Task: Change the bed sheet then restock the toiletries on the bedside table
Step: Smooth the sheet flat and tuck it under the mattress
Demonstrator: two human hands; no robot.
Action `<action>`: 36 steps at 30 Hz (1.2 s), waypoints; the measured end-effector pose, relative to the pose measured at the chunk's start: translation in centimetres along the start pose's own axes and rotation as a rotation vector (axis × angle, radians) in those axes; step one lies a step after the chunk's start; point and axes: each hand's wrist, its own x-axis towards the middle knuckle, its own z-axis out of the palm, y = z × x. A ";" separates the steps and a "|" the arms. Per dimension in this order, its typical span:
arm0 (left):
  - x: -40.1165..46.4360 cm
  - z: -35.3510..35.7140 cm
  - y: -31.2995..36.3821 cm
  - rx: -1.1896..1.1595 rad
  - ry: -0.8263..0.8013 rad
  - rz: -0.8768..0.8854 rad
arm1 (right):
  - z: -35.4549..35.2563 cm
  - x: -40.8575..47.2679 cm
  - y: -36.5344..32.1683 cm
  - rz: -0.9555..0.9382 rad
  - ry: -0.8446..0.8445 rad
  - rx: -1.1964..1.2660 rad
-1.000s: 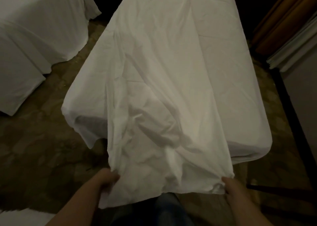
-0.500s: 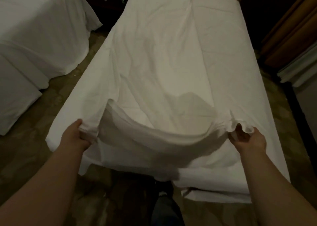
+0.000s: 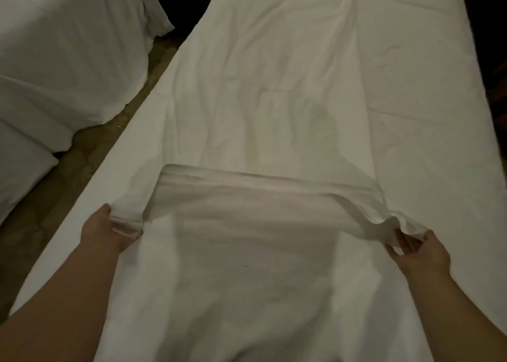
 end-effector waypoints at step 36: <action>-0.9 -13.9 -19.7 2.253 -0.314 0.861 | -5.4 -8.5 28.9 -1.168 -0.977 -2.014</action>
